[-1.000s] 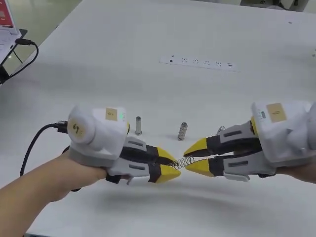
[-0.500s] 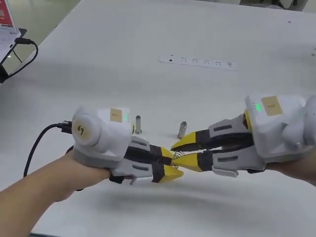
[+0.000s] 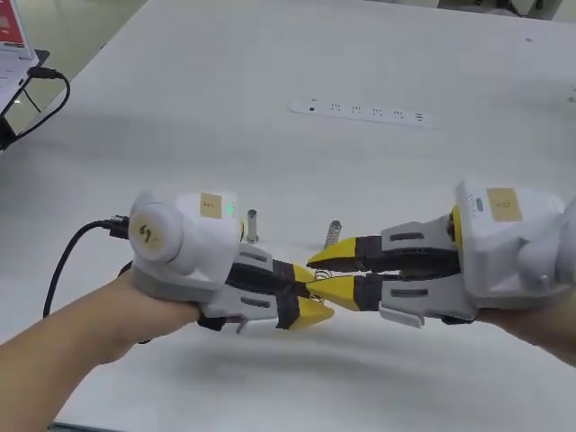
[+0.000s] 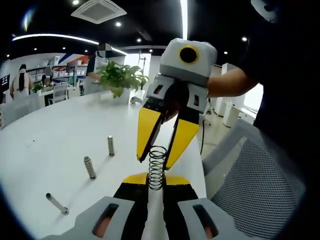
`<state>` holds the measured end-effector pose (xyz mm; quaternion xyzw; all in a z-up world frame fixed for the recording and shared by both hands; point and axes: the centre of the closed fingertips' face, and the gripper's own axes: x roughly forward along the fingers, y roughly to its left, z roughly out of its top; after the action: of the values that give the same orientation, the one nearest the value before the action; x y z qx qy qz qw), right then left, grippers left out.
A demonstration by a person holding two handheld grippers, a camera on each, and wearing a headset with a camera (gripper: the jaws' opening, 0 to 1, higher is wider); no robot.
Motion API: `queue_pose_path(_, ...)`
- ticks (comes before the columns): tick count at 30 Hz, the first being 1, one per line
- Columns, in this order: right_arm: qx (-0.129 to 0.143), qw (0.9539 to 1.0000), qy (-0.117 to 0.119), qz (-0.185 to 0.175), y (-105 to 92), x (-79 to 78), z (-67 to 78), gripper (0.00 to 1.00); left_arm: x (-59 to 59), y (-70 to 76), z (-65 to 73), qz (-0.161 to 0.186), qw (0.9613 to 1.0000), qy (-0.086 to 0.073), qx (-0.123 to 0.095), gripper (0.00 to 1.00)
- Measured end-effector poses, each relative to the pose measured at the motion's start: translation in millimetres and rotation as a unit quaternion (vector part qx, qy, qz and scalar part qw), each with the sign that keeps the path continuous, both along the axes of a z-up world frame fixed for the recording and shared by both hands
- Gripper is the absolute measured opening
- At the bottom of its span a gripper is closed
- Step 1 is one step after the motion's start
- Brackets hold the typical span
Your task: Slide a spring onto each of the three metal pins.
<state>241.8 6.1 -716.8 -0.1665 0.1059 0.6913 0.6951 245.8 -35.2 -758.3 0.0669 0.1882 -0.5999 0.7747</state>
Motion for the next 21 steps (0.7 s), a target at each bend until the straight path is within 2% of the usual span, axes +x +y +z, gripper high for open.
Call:
queue_pose_path(1,0.004,0.9999,0.011,-0.006,0.3,0.7,0.3,0.09,0.3,-0.3,0.4,0.000,1.0000,-0.001,-0.001,0.02)
queue_pose_path(4,0.009,0.9998,0.019,-0.008,0.5,0.6,0.6,0.09,1.2,-0.1,1.6,0.003,1.0000,-0.002,-0.004,0.02)
queue_pose_path(8,0.007,0.9998,0.018,-0.009,1.6,-1.6,-0.6,0.09,0.2,1.0,0.7,0.000,1.0000,-0.001,-0.003,0.02)
queue_pose_path(10,-0.004,0.9999,0.012,-0.007,0.4,-2.3,-6.2,0.10,0.4,0.0,3.9,0.002,0.9999,0.003,-0.012,0.02)
queue_pose_path(11,0.000,0.9998,0.015,-0.010,1.0,-1.7,-5.2,0.10,0.3,-0.2,3.8,0.000,0.9999,-0.002,-0.010,0.02)
queue_pose_path(13,0.004,0.9999,0.006,-0.011,0.8,-2.0,-4.2,0.09,1.0,0.4,4.2,0.003,0.9999,-0.001,-0.011,0.02)
queue_pose_path(21,0.003,0.9998,0.016,-0.009,1.9,-4.5,-4.4,0.08,-2.2,0.8,3.1,0.000,1.0000,0.002,-0.009,0.02)
